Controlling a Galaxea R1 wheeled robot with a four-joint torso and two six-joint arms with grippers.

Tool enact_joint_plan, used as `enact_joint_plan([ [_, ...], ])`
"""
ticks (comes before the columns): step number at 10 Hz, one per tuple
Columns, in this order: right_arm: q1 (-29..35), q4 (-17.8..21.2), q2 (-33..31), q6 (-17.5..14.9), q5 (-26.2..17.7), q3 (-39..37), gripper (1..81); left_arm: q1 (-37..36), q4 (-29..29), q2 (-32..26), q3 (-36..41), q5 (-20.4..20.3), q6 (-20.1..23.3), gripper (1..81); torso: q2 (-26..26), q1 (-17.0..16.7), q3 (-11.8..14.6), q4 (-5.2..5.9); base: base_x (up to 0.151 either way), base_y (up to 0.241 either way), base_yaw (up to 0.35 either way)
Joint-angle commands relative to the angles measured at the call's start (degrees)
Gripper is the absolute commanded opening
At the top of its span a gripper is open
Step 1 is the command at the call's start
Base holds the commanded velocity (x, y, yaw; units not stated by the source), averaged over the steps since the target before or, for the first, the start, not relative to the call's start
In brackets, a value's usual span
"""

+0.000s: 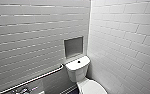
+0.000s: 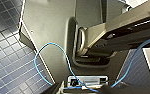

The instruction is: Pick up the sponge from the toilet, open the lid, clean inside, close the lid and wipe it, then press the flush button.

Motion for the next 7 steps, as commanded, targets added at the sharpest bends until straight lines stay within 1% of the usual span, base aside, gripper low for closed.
enact_joint_plan([
  [1, -0.39, -12.55, -6.94, 7.07, -0.71, 17.01, 1.0, -0.87, 3.12, -5.27, 10.22, 3.15, 0.27, 81.1, 0.0, 0.0, 0.0, 0.0, 0.0, 0.0, 0.0],
  [3, -1.19, -12.64, -5.7, 6.9, -0.63, 16.65, 1.0, -0.87, 3.03, -7.73, 13.83, 2.71, 0.27, 81.1, 0.0, -0.02, 0.0, 0.0, 0.0, 0.0, 0.0],
  [5, -0.48, -12.2, -5.44, 7.51, -1.59, 16.13, 1.0, -0.87, 3.03, -8.35, 14.1, 2.62, 0.27, 81.1, 0.0, -0.02, 0.0, 0.0, 0.0, 0.0, 0.0],
  [7, -0.48, -12.12, -4.13, 7.16, -1.77, 14.64, 1.0, -0.87, 2.95, -8.26, 13.84, 2.53, 0.27, 81.1, 0.0, -0.02, 0.0, 0.0, 0.0, 0.0, 0.0],
])
